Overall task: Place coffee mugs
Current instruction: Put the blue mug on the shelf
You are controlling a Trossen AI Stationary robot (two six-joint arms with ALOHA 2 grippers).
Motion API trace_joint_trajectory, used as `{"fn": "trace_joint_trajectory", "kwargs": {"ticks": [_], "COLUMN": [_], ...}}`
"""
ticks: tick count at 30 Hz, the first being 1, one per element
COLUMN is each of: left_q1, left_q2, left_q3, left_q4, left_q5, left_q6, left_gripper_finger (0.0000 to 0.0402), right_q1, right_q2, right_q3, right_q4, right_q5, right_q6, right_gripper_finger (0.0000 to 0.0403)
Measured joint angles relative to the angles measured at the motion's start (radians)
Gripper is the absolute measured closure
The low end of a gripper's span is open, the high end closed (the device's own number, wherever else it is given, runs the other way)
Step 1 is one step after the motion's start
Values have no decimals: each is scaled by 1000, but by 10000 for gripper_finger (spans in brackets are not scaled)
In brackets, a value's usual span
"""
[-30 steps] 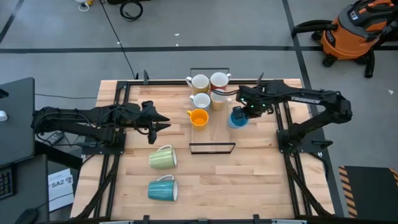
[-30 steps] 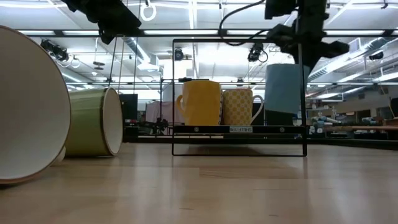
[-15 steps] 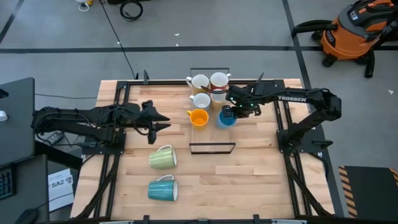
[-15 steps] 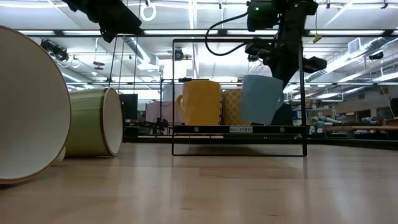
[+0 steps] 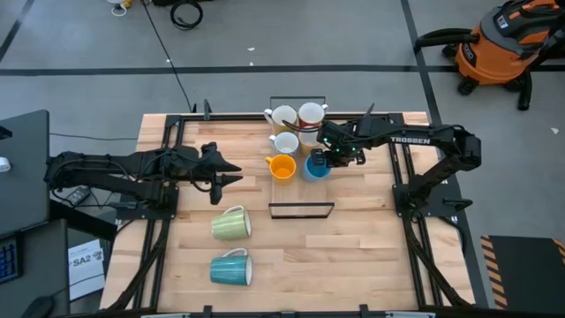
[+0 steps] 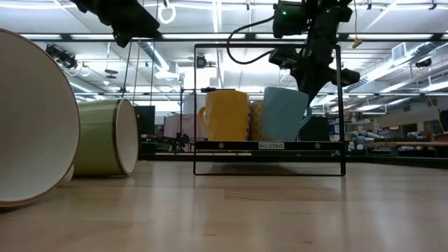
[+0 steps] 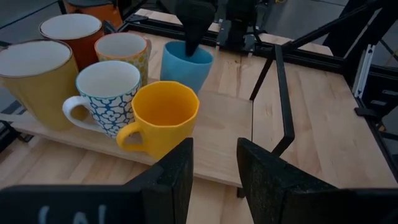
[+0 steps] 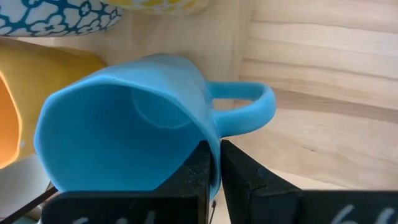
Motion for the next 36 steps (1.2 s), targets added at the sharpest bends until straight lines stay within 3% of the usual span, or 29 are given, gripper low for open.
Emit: {"fn": "trace_joint_trajectory", "kwargs": {"ticks": [25,36], "left_q1": [0,0], "left_q2": [0,0], "left_q3": [0,0], "left_q4": [1,1], "left_q5": [0,0], "left_q6": [-2,-2], "left_gripper_finger": [272,272], "right_q1": [0,0], "right_q2": [-2,-3], "right_q3": [0,1], "right_q4": [62,117], "right_q5": [3,-12], "right_q6": [-8,-1], "right_gripper_finger": [340,289]}}
